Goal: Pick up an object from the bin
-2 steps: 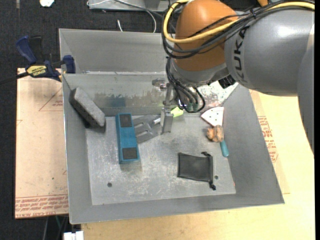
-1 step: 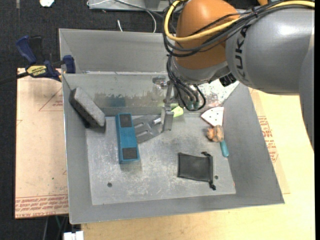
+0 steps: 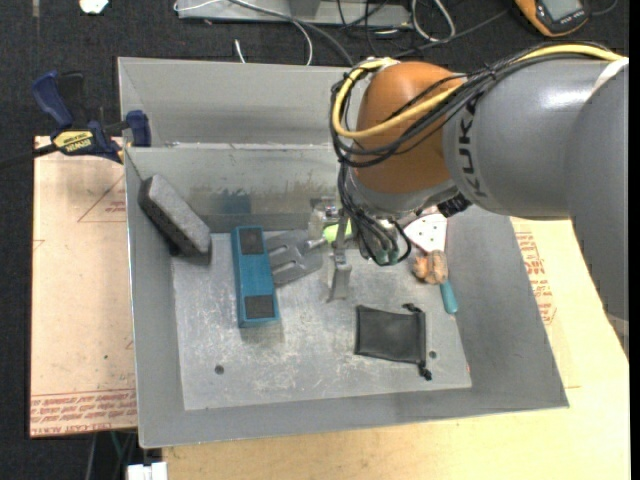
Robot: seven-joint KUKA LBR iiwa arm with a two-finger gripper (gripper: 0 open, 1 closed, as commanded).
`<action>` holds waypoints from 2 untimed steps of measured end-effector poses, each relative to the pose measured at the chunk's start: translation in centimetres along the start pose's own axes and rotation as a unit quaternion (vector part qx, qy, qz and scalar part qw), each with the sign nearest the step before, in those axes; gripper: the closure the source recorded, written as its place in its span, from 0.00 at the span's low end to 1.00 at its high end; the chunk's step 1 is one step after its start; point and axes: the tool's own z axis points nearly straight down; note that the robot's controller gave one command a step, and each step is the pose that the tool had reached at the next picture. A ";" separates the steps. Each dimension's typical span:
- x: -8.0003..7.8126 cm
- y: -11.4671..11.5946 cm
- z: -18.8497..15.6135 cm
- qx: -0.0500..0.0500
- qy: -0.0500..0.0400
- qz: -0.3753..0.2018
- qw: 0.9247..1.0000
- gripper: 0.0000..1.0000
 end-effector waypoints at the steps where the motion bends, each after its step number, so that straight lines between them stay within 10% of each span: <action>1: 3.0 -2.1 3.9 0.000 -0.004 -0.111 0.994 0.00; 2: 3.4 -4.5 7.4 0.000 -0.001 -0.021 1.000 0.00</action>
Offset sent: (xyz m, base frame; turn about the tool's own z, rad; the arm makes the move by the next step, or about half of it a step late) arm -0.0333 -0.0546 -0.0878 0.0083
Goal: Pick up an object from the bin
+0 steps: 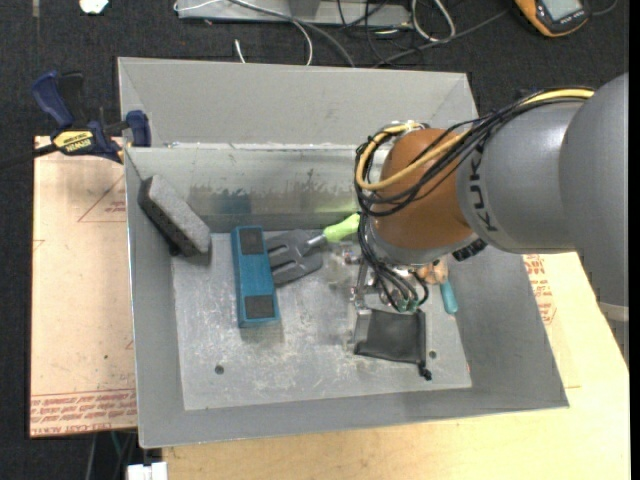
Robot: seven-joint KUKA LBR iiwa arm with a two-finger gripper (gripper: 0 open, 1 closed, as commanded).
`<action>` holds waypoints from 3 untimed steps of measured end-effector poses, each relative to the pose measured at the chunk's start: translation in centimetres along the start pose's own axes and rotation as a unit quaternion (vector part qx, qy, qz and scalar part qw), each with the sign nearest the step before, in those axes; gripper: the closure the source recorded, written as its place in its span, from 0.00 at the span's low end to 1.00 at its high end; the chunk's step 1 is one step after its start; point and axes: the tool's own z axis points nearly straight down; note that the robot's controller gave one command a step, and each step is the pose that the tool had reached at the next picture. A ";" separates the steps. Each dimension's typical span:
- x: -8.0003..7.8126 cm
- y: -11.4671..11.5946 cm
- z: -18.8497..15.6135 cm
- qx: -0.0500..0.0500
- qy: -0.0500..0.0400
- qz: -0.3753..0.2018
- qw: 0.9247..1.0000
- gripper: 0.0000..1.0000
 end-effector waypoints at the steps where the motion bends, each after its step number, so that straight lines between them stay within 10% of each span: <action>1: 1.6 -2.3 0.1 0.000 -0.001 -0.073 0.997 0.00; 2: 2.3 -4.6 -0.7 -0.001 0.000 -0.075 0.997 0.00; 3: -2.0 -9.4 1.3 -0.001 -0.002 -0.052 0.999 1.00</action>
Offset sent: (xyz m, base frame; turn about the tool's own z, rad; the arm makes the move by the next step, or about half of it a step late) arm -0.0268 -0.0643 0.0128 0.0363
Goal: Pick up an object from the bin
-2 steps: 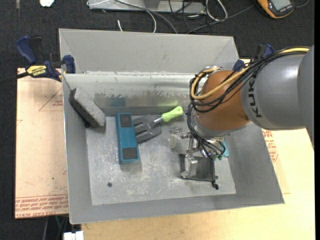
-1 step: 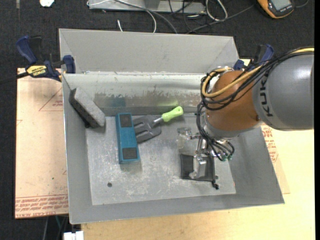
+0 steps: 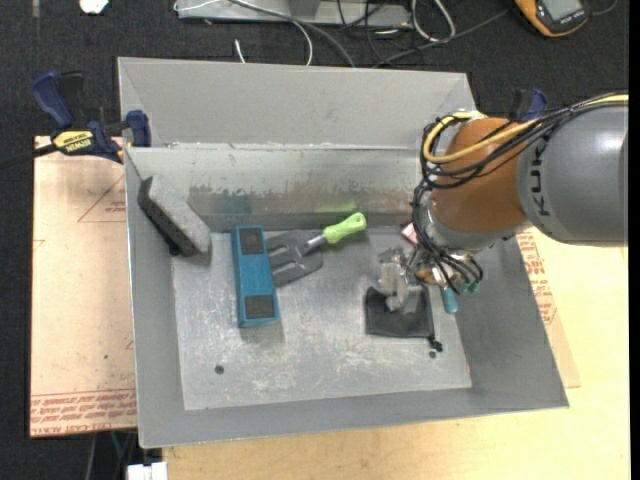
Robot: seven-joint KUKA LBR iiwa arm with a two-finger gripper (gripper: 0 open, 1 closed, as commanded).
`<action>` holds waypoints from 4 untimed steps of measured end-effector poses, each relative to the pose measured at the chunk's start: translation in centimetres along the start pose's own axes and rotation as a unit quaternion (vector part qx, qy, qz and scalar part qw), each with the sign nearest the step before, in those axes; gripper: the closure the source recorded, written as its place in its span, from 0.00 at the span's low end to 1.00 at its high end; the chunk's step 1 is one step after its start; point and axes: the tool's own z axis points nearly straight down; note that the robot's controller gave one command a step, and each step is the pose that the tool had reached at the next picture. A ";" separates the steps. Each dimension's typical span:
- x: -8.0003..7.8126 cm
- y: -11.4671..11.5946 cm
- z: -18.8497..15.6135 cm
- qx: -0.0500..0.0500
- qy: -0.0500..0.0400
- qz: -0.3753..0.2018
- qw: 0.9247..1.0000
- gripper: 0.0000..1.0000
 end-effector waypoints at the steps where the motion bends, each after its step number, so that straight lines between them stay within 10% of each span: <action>1: 0.0 0.0 0.0 0.000 0.000 0.000 1.000 1.00; 3: 1.4 0.2 -15.8 -0.001 0.001 0.029 1.000 1.00; 4: 1.1 -0.4 -15.5 -0.001 0.001 0.015 1.000 1.00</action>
Offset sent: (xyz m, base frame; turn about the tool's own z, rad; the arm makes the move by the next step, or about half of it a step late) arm -0.0131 0.0019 0.0957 0.0025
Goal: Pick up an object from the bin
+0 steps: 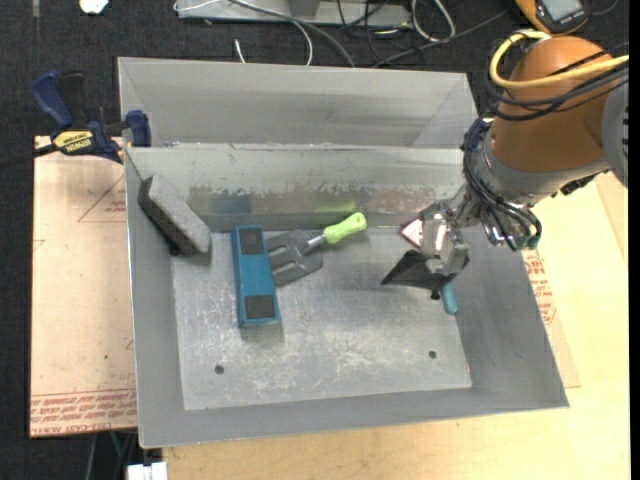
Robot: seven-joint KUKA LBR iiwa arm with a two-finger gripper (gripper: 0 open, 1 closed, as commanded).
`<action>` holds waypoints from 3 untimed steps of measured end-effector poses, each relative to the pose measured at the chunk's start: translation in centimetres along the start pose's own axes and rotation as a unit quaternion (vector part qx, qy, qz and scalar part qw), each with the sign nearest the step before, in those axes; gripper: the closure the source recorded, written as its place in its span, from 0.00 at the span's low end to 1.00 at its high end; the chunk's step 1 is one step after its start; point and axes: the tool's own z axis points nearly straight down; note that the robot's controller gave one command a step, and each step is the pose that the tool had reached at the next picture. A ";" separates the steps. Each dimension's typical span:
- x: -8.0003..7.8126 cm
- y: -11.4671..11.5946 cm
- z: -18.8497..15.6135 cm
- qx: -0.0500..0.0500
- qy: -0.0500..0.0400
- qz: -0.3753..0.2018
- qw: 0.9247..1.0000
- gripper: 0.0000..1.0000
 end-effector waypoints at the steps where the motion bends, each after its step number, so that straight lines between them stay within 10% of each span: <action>1: 1.0 1.2 3.4 0.001 -0.006 0.023 1.000 1.00; 2: -2.0 1.2 -1.0 0.001 -0.003 -0.015 1.000 1.00; 3: -0.9 0.8 3.4 0.000 -0.002 0.014 1.000 1.00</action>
Offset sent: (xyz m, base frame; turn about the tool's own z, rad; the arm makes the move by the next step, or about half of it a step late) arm 0.0581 0.0138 0.0942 -0.2281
